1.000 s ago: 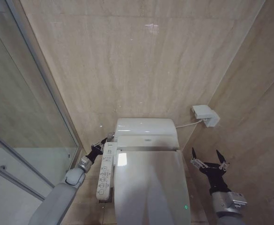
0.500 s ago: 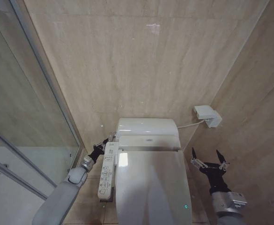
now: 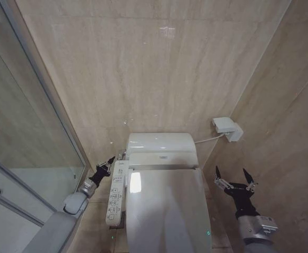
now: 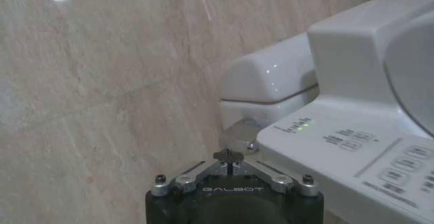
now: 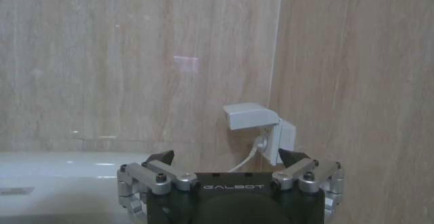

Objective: Open the toilet lid, clean the toilet bowl with a toilet brush, close the toilet lid, and flush.

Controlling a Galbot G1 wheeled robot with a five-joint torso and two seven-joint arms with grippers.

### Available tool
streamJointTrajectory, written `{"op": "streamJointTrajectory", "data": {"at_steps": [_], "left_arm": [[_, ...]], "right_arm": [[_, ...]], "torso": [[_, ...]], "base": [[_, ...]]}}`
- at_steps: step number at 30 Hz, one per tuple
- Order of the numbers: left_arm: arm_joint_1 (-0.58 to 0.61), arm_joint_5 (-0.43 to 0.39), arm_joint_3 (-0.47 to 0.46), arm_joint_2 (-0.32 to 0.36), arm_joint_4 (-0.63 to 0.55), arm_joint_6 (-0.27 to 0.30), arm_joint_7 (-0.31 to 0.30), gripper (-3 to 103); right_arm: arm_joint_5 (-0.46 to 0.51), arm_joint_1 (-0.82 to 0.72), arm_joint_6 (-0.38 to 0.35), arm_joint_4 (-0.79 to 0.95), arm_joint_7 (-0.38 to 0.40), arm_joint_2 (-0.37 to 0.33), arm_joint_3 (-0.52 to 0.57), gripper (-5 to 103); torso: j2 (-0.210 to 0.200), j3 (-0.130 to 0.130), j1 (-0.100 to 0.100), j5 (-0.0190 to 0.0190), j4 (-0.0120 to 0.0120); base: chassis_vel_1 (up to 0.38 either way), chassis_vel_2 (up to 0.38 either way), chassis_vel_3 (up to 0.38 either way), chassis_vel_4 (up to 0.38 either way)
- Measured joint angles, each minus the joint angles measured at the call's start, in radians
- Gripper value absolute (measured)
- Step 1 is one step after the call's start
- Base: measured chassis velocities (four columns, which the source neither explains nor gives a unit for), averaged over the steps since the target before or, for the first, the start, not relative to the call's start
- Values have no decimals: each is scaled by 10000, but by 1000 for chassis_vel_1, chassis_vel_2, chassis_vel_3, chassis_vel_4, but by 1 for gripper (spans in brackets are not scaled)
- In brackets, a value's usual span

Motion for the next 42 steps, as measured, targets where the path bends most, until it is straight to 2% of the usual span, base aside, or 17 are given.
{"op": "streamJointTrajectory", "data": {"at_steps": [18,38,42], "left_arm": [[-211,112,440,665,-254,-150,106,0],[-938,65,1129,280,755,-527,363,0],[-1038,66,1198,229,991,-613,407,0]], "right_arm": [[0,0,0,0,0,-1,0,100],[0,0,0,0,0,0,0,100],[0,0,0,0,0,0,0,100]], "torso": [[0,0,-1,3,3],[1,-1,-1,9,10],[1,0,-1,6,3]], "base": [[0,0,0,0],[0,0,0,0],[0,0,0,0]]}}
